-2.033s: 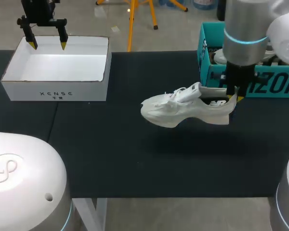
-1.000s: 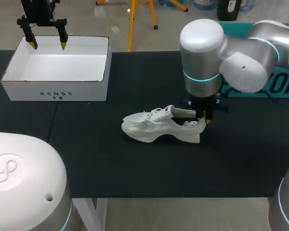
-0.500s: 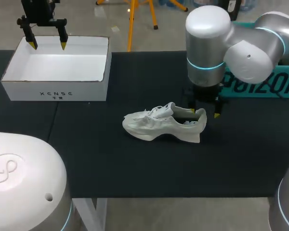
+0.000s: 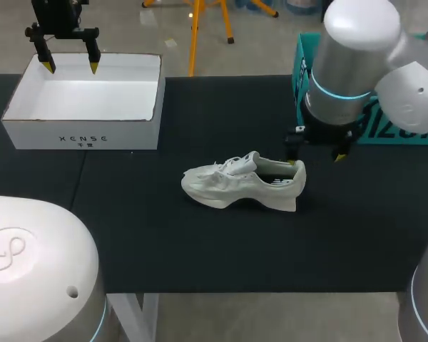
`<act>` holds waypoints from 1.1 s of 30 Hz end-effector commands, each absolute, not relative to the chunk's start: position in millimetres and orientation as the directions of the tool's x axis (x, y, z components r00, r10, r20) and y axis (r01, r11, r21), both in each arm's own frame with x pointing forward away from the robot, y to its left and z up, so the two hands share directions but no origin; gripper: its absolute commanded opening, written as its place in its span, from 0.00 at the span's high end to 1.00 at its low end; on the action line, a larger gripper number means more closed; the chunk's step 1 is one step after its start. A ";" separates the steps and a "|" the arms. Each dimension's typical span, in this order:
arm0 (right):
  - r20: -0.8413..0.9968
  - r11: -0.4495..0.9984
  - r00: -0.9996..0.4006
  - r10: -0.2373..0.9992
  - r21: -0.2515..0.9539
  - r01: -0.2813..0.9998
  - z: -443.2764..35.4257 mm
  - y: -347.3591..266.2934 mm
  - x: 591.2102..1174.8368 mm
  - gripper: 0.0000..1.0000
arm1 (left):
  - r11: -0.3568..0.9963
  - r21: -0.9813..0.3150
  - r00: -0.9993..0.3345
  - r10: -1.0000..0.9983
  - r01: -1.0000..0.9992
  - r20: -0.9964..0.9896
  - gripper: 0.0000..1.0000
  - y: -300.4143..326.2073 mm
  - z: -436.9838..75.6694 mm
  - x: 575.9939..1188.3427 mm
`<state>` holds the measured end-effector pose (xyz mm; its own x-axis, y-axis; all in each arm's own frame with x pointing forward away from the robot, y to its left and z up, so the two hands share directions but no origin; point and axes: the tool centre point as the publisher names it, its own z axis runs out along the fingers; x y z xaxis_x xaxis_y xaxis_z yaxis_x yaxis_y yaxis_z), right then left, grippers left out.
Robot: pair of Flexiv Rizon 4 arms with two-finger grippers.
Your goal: Take the shoe out of the shoebox, open the shoe tongue, remove and reinsert the insole, then place the shoe into the shoebox
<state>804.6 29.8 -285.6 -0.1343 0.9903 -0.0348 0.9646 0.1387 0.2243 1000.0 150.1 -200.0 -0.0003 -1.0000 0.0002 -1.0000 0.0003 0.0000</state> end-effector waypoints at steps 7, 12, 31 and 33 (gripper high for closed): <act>0.080 0.548 -0.589 0.804 0.283 0.787 -286.4 19.2 804.0 0.00 | 0.000 0.000 0.000 -1.000 -1.000 0.000 0.00 149.9 -200.0 1000.0; 0.098 0.852 -0.948 0.302 0.419 0.314 -283.1 1.1 785.9 0.00 | 0.000 0.000 0.000 -1.000 -1.000 0.000 0.00 149.9 -200.0 1000.0; -0.009 0.846 -0.998 -0.064 0.531 -0.059 -266.7 -11.6 763.7 0.00 | 0.000 0.000 0.000 -1.000 -1.000 0.000 0.00 149.9 -200.0 1000.0; -0.009 0.846 -0.998 -0.064 0.531 -0.059 -266.7 -11.6 763.7 0.00 | 0.000 0.000 0.000 -1.000 -1.000 0.000 0.00 149.9 -200.0 1000.0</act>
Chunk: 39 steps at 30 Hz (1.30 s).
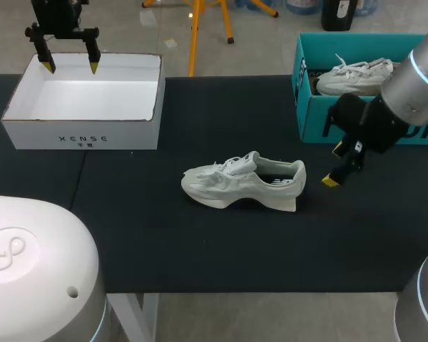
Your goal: Take the shoe out of the shoebox, open the shoe tongue, remove and reinsert the insole, then place the shoe into the shoebox
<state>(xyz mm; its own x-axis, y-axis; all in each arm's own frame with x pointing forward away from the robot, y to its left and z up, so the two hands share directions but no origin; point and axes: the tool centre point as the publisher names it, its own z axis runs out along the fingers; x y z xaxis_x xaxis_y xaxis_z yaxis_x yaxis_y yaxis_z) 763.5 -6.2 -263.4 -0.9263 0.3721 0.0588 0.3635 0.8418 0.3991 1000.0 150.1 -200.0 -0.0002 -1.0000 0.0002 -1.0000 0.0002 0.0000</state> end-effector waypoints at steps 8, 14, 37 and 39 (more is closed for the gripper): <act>0.003 0.806 -0.998 -0.067 0.589 -0.053 -274.2 -4.4 765.5 0.00 | 0.000 0.000 0.000 -1.000 -1.000 0.000 0.00 149.9 -200.0 1000.0; 0.028 0.609 -0.998 -0.054 0.793 -0.010 -296.4 -4.4 765.8 0.00 | 0.000 0.000 0.000 -1.000 -1.000 0.000 0.00 149.9 -200.0 1000.0; -0.039 0.393 -0.994 0.106 0.920 0.006 -352.3 -4.4 766.3 0.00 | 0.000 0.000 0.000 -1.000 -1.000 0.000 0.00 149.9 -200.0 1000.0; -0.045 0.388 -0.993 0.105 0.922 0.000 -358.0 -3.1 774.6 0.00 | 0.000 0.000 0.000 -1.000 -1.000 0.000 0.00 149.9 -200.0 1000.0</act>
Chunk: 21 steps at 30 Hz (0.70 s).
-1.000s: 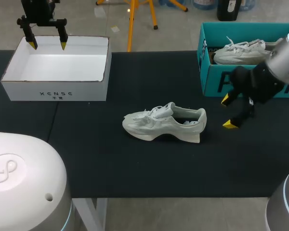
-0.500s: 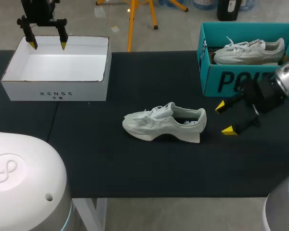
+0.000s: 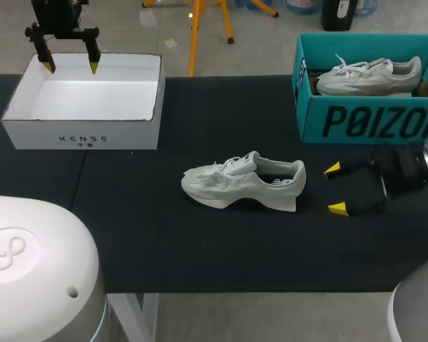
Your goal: Take the shoe out of the shoebox, open the shoe tongue, remove and reinsert the insole, then place the shoe into the shoebox
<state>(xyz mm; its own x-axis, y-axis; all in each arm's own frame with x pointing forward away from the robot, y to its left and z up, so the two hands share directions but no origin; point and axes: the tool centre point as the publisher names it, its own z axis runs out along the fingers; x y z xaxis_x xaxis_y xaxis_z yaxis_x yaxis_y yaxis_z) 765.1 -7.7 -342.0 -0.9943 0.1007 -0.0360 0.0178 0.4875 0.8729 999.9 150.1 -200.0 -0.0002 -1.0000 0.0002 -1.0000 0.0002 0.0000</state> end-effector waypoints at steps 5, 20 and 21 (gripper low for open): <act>-0.033 0.393 -0.995 0.095 0.920 0.007 -375.3 -2.7 803.1 0.00 | 0.000 0.000 0.000 -1.000 -1.000 0.000 0.00 149.9 -200.0 1000.0; -0.072 0.416 -0.994 0.077 0.909 -0.034 -384.7 -5.8 851.2 0.00 | 0.000 0.000 0.000 -1.000 -1.000 0.000 0.00 149.9 -200.0 1000.0; -0.071 0.415 -0.995 0.074 0.909 -0.034 -386.8 -4.1 853.1 0.00 | 0.000 0.000 0.000 -1.000 -1.000 0.000 0.00 149.9 -200.0 1000.0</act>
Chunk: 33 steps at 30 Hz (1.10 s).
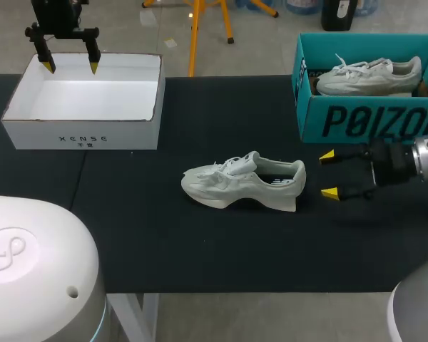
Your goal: Take the shoe out of the shoebox, open the shoe tongue, remove and reinsert the insole, then place the shoe into the shoebox
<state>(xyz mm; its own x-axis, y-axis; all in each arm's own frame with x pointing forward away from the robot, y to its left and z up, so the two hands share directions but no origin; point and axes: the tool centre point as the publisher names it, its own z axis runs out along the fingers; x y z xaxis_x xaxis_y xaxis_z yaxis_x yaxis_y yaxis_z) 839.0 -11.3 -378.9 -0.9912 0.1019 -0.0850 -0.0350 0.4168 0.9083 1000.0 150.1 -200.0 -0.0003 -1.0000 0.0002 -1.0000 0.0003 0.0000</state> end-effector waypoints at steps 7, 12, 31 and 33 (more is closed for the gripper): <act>-0.049 0.381 -0.997 0.058 0.924 -0.023 -398.8 15.9 847.3 0.00 | 0.000 0.000 0.000 -1.000 -1.000 0.000 0.00 149.9 -200.0 1000.0; -0.038 0.356 -0.997 0.062 0.935 -0.013 -403.1 25.8 840.5 0.00 | 0.000 0.000 0.000 -1.000 -1.000 0.000 0.00 149.9 -200.0 1000.0; -0.018 0.315 -0.999 0.034 0.949 -0.006 -423.9 74.2 844.3 0.00 | 0.000 0.000 0.000 -1.000 -1.000 0.000 0.00 149.9 -200.0 1000.0; -0.014 0.314 -0.999 0.035 0.949 -0.002 -425.9 74.3 843.1 0.00 | 0.000 0.000 0.000 -1.000 -1.000 0.000 0.00 149.9 -200.0 1000.0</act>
